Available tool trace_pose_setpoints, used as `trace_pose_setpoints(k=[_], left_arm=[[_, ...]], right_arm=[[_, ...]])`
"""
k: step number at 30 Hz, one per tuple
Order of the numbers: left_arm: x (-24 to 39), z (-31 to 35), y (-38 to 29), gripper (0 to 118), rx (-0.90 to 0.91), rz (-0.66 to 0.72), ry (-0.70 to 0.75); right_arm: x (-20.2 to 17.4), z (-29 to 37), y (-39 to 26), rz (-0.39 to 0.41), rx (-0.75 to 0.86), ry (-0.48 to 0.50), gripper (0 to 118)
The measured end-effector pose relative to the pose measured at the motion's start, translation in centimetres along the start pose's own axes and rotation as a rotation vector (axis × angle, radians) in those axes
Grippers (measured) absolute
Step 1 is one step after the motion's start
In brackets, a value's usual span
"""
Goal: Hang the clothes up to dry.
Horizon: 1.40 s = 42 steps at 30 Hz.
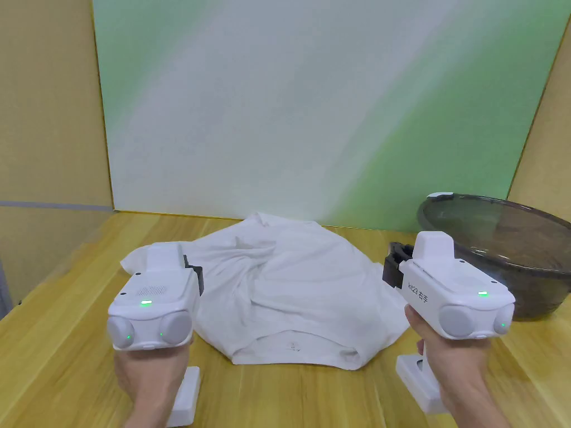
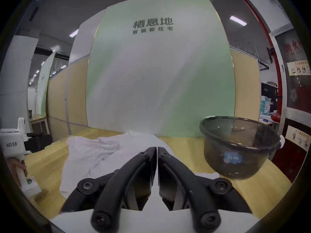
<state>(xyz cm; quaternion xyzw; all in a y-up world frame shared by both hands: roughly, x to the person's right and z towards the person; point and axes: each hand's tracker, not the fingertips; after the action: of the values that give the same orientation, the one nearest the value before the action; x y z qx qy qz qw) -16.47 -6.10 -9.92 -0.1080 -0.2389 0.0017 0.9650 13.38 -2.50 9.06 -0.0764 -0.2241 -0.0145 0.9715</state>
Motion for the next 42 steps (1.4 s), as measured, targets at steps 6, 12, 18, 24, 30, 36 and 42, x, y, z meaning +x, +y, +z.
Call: trace_pose_setpoints(k=[6,12,18,24,30,36,42], left_arm=[[0.3,-2.5,1.0,0,0.026,-0.122,-0.075],[-2.3,2.2,2.7,0,-0.03,-0.048,-0.718],[-2.5,5.2,3.2,0,-0.005,-0.019,-1.067],[-0.8,5.0,4.2,0,-0.01,-0.098,-1.114],[2.8,5.5,4.5,0,-0.064,-0.071,-1.226],[12.8,5.4,4.6,0,-0.113,-0.123,-1.495],[27.0,8.5,4.3,0,-0.16,-0.165,-1.832]], right_arm=[[0.1,-1.7,-1.0,0.034,-0.098,-0.007,7],[1.5,1.8,0.6,-0.1,-0.075,0.369,7],[1.6,5.6,2.8,-0.114,-0.034,0.794,7],[0.9,7.6,3.4,-0.083,0.002,0.736,7],[3.6,9.8,2.7,-0.038,-0.053,0.603,7],[10.3,19.1,1.1,-0.126,0.013,0.407,7],[14.7,33.2,0.0,-0.147,0.014,0.054,7]])
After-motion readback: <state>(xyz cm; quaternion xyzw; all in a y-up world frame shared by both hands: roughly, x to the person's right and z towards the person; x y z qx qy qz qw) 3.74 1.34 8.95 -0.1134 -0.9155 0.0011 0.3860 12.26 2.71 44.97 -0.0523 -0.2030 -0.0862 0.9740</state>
